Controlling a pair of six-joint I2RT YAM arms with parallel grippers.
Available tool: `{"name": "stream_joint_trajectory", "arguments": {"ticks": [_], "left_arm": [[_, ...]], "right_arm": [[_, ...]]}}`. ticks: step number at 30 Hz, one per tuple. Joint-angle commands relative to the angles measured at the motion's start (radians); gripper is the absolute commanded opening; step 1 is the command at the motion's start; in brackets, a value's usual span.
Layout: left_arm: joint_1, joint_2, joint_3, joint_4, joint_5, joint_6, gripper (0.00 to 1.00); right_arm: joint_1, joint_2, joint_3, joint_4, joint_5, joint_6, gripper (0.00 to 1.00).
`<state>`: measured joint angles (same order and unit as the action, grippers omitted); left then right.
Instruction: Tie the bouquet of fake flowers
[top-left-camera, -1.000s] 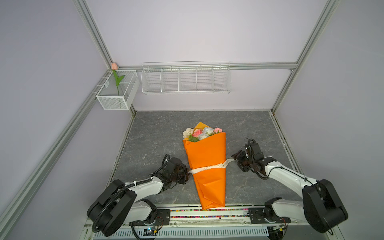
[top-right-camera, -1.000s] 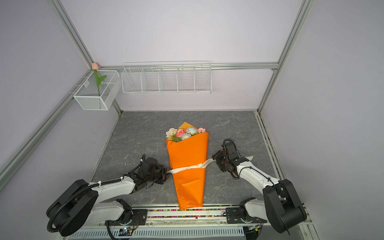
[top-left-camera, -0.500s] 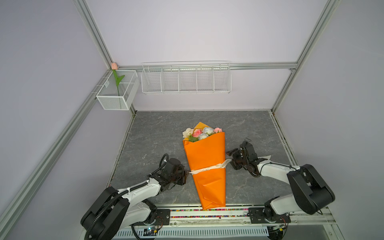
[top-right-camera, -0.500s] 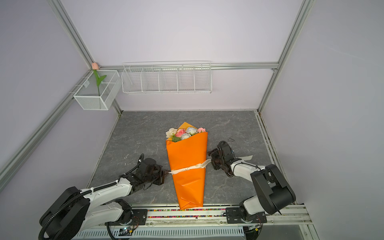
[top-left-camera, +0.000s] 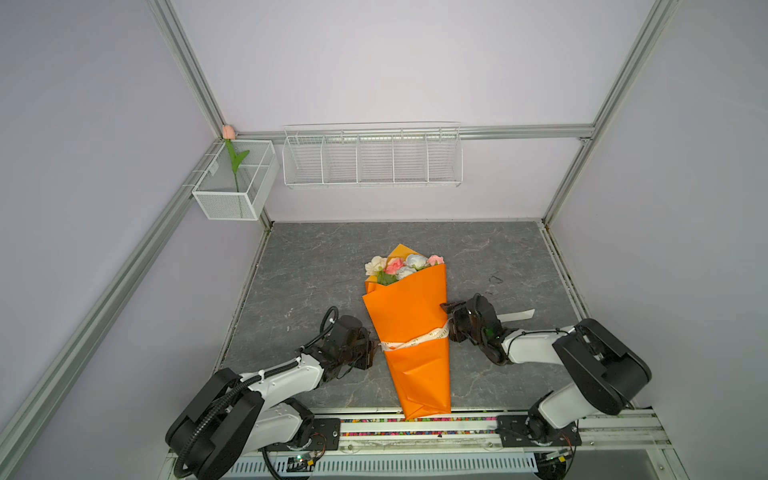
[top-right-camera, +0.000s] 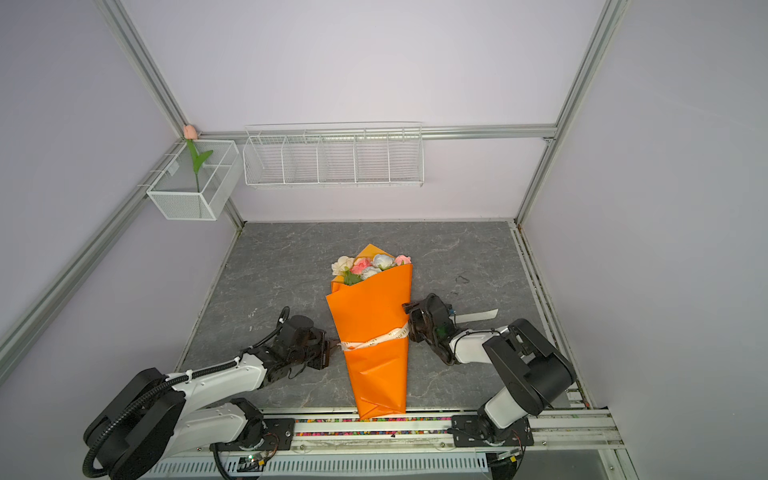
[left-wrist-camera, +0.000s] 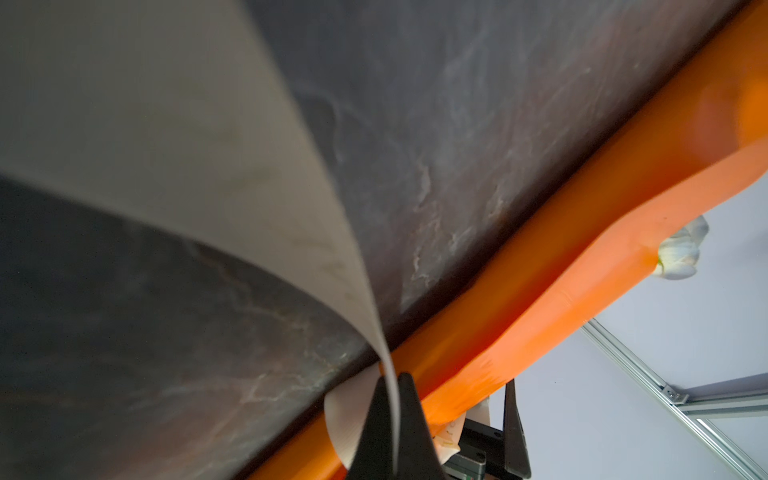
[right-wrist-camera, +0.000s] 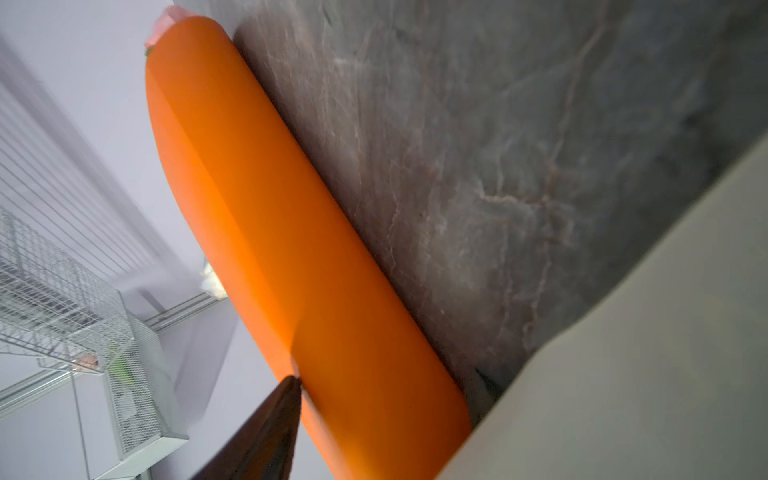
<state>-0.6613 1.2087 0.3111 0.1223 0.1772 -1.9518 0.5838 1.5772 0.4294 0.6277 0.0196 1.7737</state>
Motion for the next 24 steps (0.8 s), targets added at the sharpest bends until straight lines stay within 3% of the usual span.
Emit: {"name": "stream_joint_trajectory", "arguments": {"ticks": [1, 5, 10, 14, 21, 24], "left_arm": [[0.002, -0.019, 0.023, -0.007, -0.005, -0.007, 0.0], [0.002, -0.031, 0.019, -0.018, -0.008, -0.009, 0.0], [0.005, -0.049, 0.016, -0.027, -0.017, -0.009, 0.0], [0.006, -0.054, 0.013, -0.028, -0.022, -0.009, 0.0], [0.011, -0.063, 0.0, 0.008, -0.033, 0.016, 0.0], [0.018, -0.076, -0.008, 0.019, -0.049, 0.047, 0.0]], "right_arm": [[-0.016, 0.092, -0.079, -0.036, 0.101, 0.243, 0.69], [-0.028, 0.104, -0.079, 0.014, 0.11, 0.227, 0.69], [-0.042, 0.052, -0.099, -0.057, 0.176, 0.263, 0.67], [-0.057, 0.006, -0.103, -0.117, 0.193, 0.25, 0.53], [-0.108, -0.099, -0.067, -0.24, 0.172, 0.113, 0.06], [-0.136, -0.16, -0.037, -0.322, 0.153, 0.016, 0.06]]}}
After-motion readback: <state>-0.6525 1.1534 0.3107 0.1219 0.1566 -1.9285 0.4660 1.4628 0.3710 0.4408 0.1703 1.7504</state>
